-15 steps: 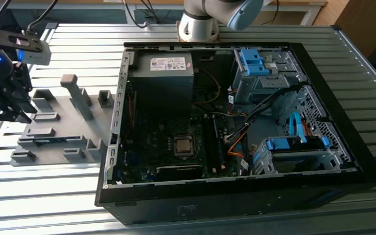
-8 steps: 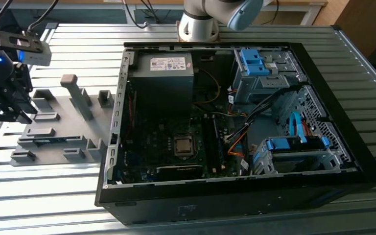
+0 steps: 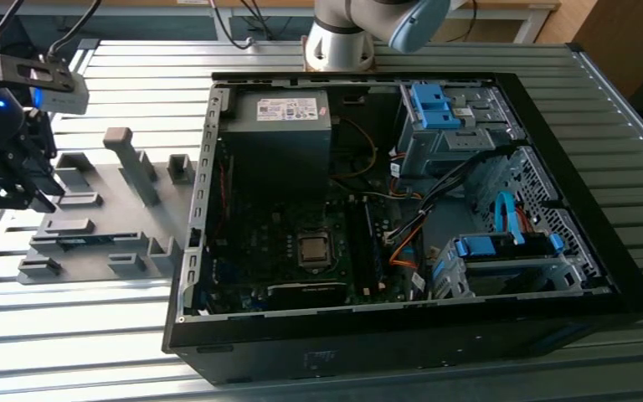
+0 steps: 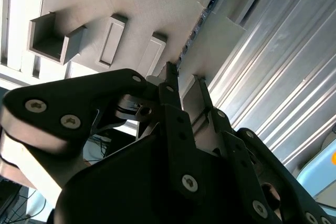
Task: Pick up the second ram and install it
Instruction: 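Pick up the second ram and move it above second insertion slot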
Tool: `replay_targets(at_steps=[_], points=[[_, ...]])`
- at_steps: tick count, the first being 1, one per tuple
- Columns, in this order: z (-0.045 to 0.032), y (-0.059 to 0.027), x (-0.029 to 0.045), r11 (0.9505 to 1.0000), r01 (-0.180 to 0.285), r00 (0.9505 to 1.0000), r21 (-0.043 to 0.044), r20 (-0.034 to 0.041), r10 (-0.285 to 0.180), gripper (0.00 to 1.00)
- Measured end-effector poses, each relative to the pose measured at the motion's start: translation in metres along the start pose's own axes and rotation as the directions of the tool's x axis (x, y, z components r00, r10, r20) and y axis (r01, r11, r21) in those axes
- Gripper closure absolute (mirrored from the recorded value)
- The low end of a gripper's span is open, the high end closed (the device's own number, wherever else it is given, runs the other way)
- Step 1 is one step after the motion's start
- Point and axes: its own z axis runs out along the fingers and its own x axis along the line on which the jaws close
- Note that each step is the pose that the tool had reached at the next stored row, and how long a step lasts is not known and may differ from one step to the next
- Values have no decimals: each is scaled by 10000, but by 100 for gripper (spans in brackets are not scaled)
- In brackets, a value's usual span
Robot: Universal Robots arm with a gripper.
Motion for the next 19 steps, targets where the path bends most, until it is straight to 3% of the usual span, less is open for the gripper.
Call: replay_targets(at_steps=[19], points=[[15, -1, 0, 10000, 67, 10000, -1, -3, -67, 68]])
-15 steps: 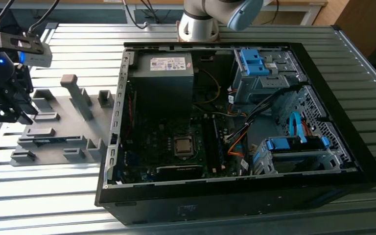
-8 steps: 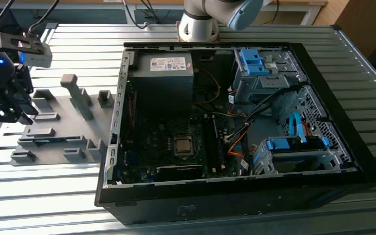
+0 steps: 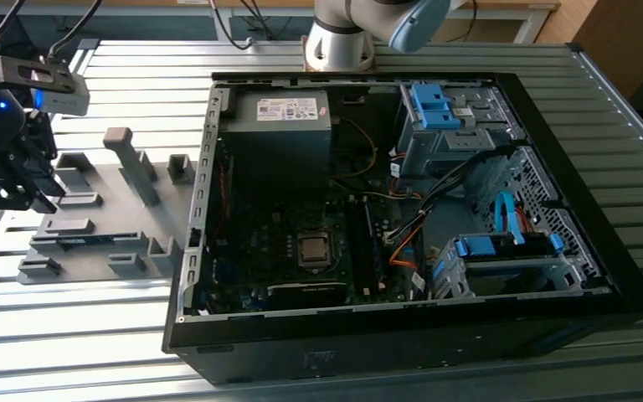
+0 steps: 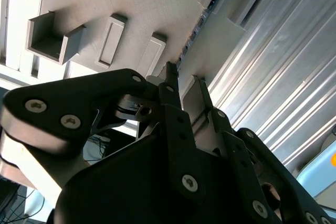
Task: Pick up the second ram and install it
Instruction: 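Pick up the second ram and move it above second insertion slot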
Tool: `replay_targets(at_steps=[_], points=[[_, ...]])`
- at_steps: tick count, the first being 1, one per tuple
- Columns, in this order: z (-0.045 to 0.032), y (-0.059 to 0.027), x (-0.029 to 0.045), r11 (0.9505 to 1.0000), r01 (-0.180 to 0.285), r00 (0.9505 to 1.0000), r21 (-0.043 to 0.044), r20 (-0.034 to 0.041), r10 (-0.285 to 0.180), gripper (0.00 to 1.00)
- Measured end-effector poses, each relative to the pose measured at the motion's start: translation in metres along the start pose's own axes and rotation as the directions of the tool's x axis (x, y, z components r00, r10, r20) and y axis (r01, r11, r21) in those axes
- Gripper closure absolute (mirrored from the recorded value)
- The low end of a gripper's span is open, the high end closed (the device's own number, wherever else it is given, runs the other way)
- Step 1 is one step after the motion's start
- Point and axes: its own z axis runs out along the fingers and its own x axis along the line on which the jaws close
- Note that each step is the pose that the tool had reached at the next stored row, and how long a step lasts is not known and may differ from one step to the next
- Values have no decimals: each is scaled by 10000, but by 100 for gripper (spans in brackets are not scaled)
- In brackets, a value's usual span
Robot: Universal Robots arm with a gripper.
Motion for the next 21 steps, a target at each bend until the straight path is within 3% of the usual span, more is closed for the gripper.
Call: replay_targets(at_steps=[7, 21], points=[[18, -1, 1, 9996, 296, 9996, -5, -11, -296, 68], [133, -5, 3, 9996, 297, 9995, -3, -70, -297, 68]])
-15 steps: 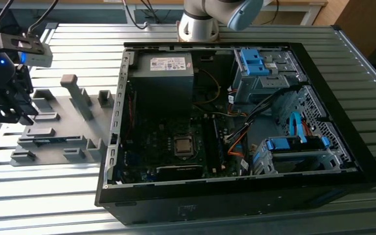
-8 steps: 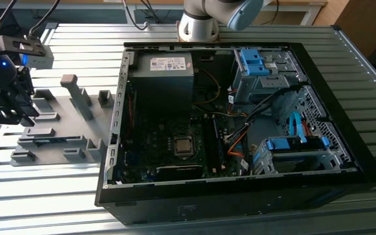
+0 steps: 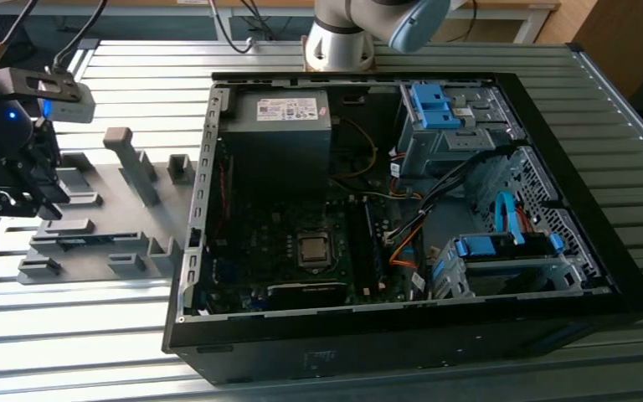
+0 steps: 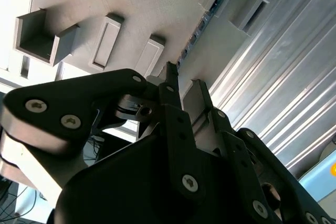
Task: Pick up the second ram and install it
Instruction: 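Pick up the second ram and move it above second insertion slot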
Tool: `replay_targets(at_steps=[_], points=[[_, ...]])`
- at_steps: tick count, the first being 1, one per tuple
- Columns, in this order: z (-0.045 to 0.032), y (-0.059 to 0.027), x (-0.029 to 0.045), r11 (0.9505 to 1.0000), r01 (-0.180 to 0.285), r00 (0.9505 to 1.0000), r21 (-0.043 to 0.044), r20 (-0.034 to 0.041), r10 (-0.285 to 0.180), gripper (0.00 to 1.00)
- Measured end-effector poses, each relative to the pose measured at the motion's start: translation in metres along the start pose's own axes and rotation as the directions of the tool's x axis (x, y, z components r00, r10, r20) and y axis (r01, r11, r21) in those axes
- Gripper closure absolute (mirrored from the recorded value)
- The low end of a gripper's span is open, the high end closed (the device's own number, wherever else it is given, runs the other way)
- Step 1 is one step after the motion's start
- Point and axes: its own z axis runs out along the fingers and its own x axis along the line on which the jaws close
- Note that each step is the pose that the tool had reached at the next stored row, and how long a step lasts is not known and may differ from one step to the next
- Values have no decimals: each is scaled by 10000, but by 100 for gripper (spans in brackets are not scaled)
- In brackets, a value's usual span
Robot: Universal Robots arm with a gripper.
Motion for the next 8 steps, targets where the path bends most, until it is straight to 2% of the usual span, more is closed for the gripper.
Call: replay_targets(at_steps=[8], points=[[64, -4, 19, 10000, 0, 10000, 5, 0, 0, 68]])
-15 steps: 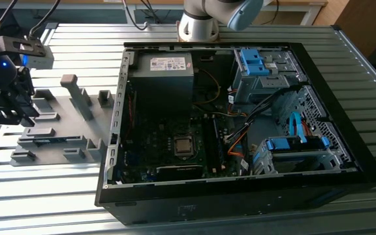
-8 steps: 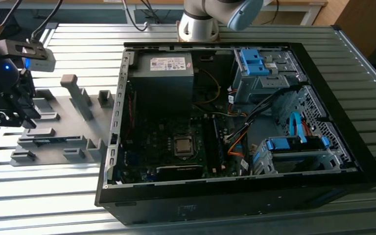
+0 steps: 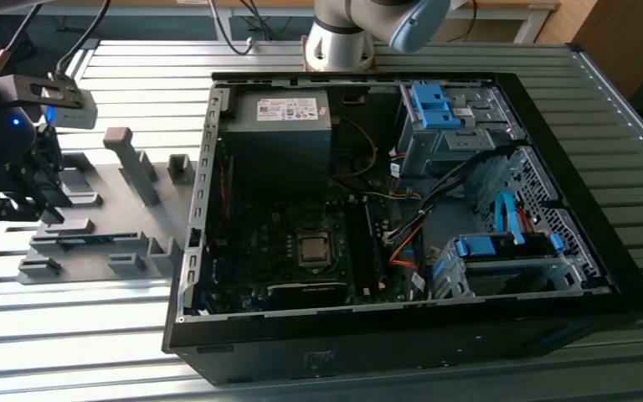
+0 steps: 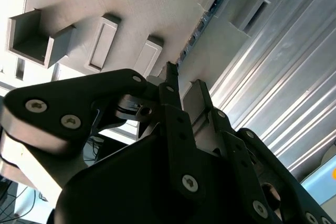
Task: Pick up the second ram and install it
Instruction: 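Pick up the second ram and move it above second insertion slot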
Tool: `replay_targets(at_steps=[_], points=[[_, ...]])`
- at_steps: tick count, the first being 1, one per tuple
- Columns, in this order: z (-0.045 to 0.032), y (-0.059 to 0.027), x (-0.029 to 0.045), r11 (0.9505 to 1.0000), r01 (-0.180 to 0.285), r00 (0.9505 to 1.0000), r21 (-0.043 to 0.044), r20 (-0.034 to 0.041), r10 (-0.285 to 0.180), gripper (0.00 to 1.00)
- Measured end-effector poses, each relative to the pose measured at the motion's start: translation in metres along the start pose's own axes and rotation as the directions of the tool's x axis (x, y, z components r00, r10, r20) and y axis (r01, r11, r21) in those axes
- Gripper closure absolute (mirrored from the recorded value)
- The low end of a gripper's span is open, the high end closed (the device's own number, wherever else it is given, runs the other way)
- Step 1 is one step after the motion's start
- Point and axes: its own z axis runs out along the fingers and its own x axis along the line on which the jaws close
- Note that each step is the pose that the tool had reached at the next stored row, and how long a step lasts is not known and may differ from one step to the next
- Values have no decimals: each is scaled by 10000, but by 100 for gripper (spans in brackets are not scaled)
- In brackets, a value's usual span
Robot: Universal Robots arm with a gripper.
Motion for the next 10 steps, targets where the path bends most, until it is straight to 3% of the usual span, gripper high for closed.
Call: replay_targets(at_steps=[7, 10], points=[[47, -3, 12, 10000, 34, 10000, 55, 2, -34, 68], [56, -2, 12, 9999, 57, 10000, 156, -11, -56, 68]])
